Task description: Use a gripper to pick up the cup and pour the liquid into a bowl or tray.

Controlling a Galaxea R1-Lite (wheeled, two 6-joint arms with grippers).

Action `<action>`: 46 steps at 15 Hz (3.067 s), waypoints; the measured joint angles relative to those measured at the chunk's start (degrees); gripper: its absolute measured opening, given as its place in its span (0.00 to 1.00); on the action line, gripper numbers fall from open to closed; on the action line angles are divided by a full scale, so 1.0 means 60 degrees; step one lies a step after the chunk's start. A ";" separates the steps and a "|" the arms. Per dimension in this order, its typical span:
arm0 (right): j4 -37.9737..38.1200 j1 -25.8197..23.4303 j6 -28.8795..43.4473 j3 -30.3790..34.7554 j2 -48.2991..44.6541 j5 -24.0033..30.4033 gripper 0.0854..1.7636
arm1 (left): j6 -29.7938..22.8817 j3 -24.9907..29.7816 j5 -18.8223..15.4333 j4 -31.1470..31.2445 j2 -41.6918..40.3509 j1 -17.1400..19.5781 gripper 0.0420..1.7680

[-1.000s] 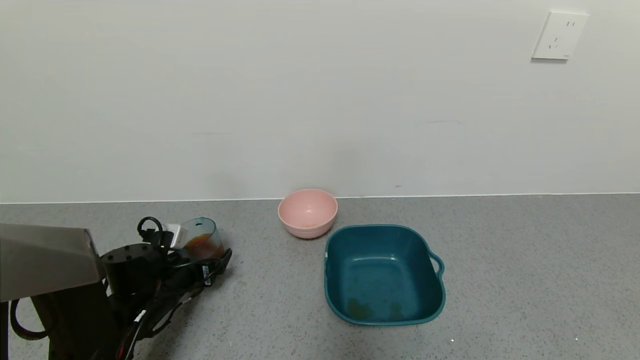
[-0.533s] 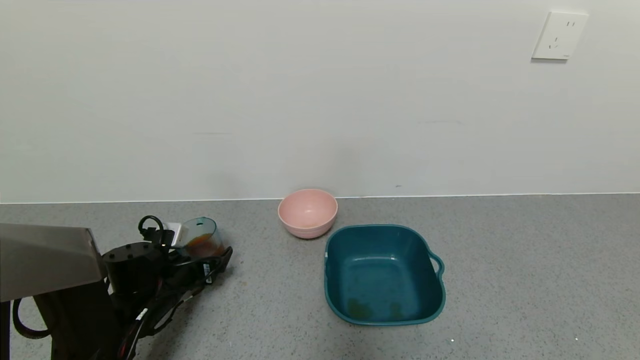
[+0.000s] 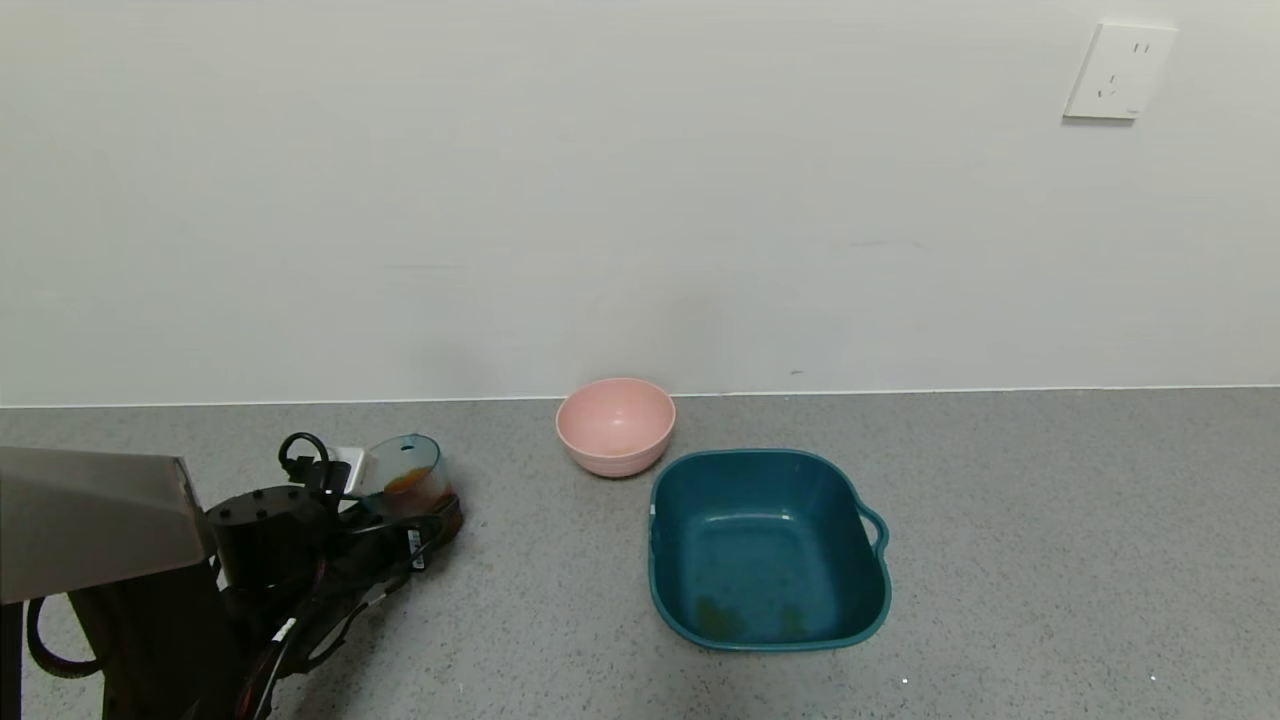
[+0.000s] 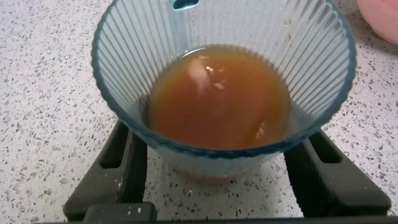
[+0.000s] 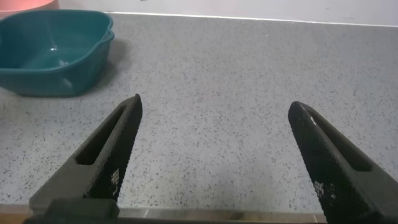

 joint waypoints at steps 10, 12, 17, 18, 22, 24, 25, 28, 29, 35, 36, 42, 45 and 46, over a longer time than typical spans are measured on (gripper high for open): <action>-0.0004 0.0000 0.0004 0.0000 0.0000 0.0000 0.97 | 0.0073 0.0014 0.0055 0.0061 -0.0561 -0.0016 0.71; 0.0000 0.0000 0.0004 0.0000 0.0000 -0.0004 0.97 | 0.0110 -0.0028 0.0055 0.0593 -0.0845 -0.0059 0.71; 0.0000 0.0000 0.0004 0.0000 0.0000 -0.0004 0.97 | 0.0128 -0.0709 0.0073 0.2808 -0.1948 -0.0106 0.71; 0.0000 0.0000 0.0004 0.0000 0.0000 0.0000 0.97 | 0.0165 -0.0969 0.0120 0.3428 -0.2200 -0.0142 0.71; 0.0000 0.0000 0.0004 0.0000 0.0000 0.0000 0.97 | 0.0536 -0.2367 0.0427 0.5941 -0.3125 -0.0380 0.71; 0.0000 0.0000 0.0004 0.0000 0.0000 0.0000 0.97 | 0.0748 -0.3206 0.0740 0.7030 -0.3432 -0.0561 0.71; 0.0000 0.0000 0.0004 0.0000 0.0000 0.0000 0.97 | 0.0910 -0.3649 0.0878 0.7420 -0.3527 -0.0642 0.71; 0.0000 0.0000 0.0004 0.0000 0.0000 -0.0004 0.97 | 0.1315 -0.4852 0.1148 0.8735 -0.3596 -0.0754 0.71; 0.0000 0.0000 0.0008 0.0000 0.0000 0.0000 0.97 | 0.1345 -0.5230 0.1231 0.9180 -0.3588 -0.0798 0.71; 0.0000 0.0000 0.0004 0.0000 0.0000 0.0000 0.97 | 0.2237 -0.6947 0.2022 1.0425 -0.3100 -0.1353 0.71; 0.0000 0.0000 0.0004 0.0000 0.0000 0.0000 0.97 | 0.2324 -0.7099 0.2158 1.0470 -0.2972 -0.1451 0.71; 0.0000 0.0000 0.0008 0.0000 0.0000 0.0000 0.97 | 0.3308 -0.7828 0.2922 1.0510 -0.2109 -0.1953 0.71; -0.0004 0.0000 0.0008 0.0000 0.0000 0.0000 0.97 | 0.3988 -0.8141 0.3247 1.0545 -0.1822 -0.2099 0.71; -0.0004 0.0000 0.0004 0.0000 0.0000 0.0000 0.97 | 0.4131 -0.8275 0.3316 1.0618 -0.1753 -0.2162 0.70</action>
